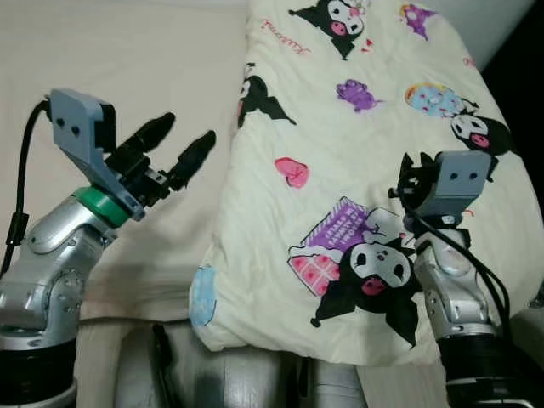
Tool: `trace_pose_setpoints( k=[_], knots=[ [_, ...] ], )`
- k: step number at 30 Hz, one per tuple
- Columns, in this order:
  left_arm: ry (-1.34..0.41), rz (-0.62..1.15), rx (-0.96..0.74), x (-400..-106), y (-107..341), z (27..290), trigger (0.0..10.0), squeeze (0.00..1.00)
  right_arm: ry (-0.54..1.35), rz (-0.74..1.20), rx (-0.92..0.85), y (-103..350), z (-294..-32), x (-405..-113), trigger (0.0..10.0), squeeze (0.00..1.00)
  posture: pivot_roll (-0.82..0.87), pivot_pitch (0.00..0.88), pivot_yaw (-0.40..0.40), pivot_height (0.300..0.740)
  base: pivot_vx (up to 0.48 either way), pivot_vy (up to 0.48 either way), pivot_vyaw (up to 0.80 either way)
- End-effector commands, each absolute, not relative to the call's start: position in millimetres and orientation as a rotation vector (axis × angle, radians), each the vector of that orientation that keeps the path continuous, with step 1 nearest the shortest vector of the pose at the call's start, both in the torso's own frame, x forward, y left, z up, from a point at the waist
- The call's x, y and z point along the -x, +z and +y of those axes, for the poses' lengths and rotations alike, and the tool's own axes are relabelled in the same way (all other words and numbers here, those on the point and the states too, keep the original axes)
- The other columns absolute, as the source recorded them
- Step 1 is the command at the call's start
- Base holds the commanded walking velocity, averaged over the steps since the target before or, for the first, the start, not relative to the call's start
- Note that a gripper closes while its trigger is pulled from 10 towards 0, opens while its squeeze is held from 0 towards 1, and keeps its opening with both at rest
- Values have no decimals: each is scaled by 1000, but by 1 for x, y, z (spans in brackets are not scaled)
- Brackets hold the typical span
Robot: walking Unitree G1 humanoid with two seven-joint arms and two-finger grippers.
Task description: Clean up the room
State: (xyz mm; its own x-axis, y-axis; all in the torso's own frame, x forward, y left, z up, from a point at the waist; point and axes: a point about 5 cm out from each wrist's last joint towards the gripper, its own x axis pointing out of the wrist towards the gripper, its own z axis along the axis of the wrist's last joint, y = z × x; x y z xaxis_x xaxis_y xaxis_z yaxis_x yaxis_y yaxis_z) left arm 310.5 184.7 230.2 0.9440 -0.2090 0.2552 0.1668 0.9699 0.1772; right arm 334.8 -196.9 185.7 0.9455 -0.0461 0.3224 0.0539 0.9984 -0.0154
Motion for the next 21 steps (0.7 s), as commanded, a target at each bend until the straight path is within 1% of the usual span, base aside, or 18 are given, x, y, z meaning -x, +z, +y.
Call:
trace_pose_setpoints(
  k=[1,4,7,10,15,18,21],
  knots=[
    [-17,-241,-282,-315,210,185,10000,0,-12,-318,-4,176,-189,-330,10000,0,-77,81,-67,540,0,0,0],
    [26,-223,-294,-314,204,188,10000,0,-5,-310,-10,171,-187,-328,10000,0,-73,74,-71,540,0,0,0],
    [63,-131,-243,-307,182,195,10000,0,-9,-292,-9,159,-185,-322,10000,0,-66,66,-81,540,0,0,0],
    [69,-101,-208,-304,175,199,10000,0,-15,-292,-3,157,-188,-321,10000,0,-63,63,-87,545,0,0,0],
    [78,-103,-184,-304,177,198,10000,0,-24,-293,4,159,-193,-324,10000,0,-58,56,-90,560,0,0,0],
    [78,-103,-184,-304,177,198,10000,0,-24,-293,4,159,-193,-324,10000,0,-58,56,-90,560,0,0,0],
    [85,-119,-190,-307,178,194,10000,0,-16,-297,2,161,-192,-325,10000,0,-57,55,-90,570,0,0,0]
  ],
)
